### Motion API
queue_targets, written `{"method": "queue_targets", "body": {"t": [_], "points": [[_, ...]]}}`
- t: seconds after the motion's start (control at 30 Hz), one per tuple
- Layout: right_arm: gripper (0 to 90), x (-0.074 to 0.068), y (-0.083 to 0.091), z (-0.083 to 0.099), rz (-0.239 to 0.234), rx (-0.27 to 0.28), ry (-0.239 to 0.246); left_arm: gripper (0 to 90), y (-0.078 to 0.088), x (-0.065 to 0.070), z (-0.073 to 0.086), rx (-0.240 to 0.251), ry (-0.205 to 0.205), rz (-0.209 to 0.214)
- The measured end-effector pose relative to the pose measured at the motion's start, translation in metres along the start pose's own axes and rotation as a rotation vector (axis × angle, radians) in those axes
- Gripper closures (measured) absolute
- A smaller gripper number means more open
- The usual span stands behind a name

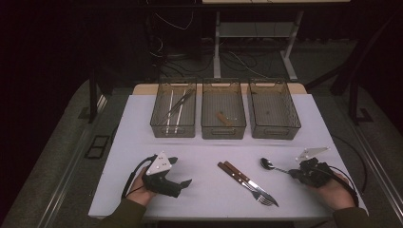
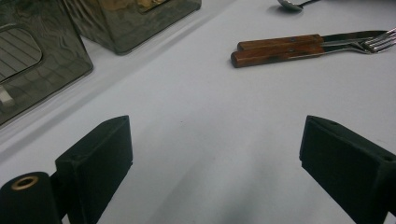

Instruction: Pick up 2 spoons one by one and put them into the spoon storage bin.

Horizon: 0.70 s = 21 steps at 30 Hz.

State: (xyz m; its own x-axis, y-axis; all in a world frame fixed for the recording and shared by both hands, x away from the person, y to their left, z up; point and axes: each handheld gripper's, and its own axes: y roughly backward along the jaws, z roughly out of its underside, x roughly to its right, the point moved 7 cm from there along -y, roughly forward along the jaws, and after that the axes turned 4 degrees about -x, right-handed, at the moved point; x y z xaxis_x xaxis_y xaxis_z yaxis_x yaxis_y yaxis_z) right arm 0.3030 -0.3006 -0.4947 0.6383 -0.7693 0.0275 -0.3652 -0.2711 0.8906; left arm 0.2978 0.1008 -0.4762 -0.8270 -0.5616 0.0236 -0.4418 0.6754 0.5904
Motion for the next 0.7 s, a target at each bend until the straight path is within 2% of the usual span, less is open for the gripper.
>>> {"method": "queue_targets", "body": {"t": [0.27,0.47,0.53,0.7], "points": [[90.0,0.012,-0.003,-0.004,0.000,0.020,-0.028,8.0,0.000,0.000,0.000,-0.003,-0.003,0.001],[90.0,0.014,-0.003,-0.003,-0.014,0.036,-0.049,8.1,0.000,-0.001,0.001,-0.007,0.000,0.000],[87.6,0.014,-0.001,-0.004,-0.029,0.046,-0.057,8.1,-0.001,-0.001,0.001,-0.008,0.001,0.003],[76.5,0.009,0.011,-0.012,-0.116,0.139,-0.114,8.1,-0.002,0.000,0.002,-0.013,-0.004,0.007]]}}
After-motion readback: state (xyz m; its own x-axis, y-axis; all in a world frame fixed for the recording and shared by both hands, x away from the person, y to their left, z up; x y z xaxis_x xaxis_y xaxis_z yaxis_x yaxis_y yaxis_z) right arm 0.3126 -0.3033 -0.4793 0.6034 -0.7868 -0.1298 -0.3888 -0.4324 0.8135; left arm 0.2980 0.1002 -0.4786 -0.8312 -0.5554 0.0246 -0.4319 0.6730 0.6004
